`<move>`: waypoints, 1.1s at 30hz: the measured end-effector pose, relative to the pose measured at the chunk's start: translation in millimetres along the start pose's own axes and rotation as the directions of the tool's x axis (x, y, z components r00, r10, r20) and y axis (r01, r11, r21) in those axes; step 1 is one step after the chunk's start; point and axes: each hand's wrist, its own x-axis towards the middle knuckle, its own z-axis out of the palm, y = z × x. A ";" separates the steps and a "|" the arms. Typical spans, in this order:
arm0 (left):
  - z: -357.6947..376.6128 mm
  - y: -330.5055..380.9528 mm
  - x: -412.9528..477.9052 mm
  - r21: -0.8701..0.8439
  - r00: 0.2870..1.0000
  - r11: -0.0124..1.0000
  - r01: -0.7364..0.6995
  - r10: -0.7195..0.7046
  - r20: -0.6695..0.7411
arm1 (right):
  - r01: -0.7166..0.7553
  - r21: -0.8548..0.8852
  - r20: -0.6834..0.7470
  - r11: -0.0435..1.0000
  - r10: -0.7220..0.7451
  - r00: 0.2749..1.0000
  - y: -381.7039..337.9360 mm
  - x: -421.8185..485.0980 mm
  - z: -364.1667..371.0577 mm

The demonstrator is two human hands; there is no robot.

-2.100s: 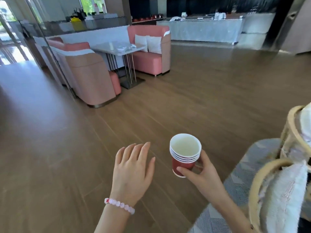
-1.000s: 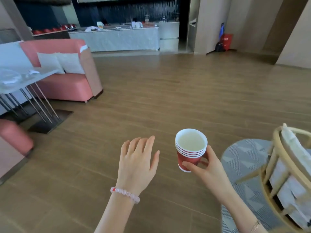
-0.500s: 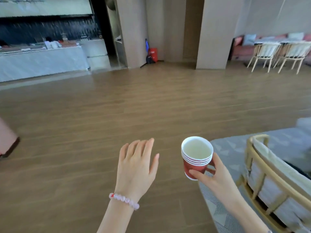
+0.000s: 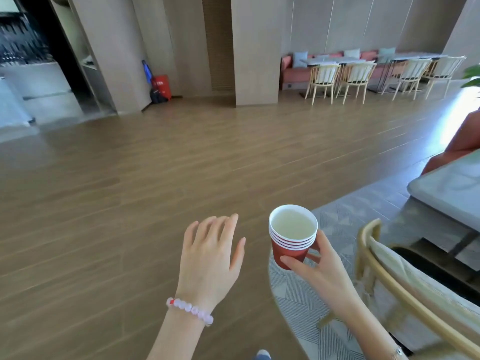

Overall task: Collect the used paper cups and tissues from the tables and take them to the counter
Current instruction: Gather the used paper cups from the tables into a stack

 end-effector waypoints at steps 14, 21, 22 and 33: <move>156.2 -32.3 260.2 -0.139 0.983 0.973 -0.184 0.185 -0.001 | -0.073 0.007 -0.223 0.997 0.073 0.972 19.1 256.7 -29.9; 249.0 -36.3 382.2 -0.238 0.946 0.919 -0.315 0.323 -0.003 | -0.096 -0.006 -0.372 0.995 0.086 0.924 38.5 369.8 -49.4; 263.4 -37.3 401.5 -0.258 0.939 0.907 -0.334 0.345 -0.004 | -0.099 -0.011 -0.402 0.995 0.086 0.912 40.1 387.9 -51.4; 370.9 4.3 596.8 -0.422 0.792 0.706 -0.569 0.608 -0.051 | -0.158 0.025 -0.698 0.987 0.130 0.704 46.8 530.9 -101.4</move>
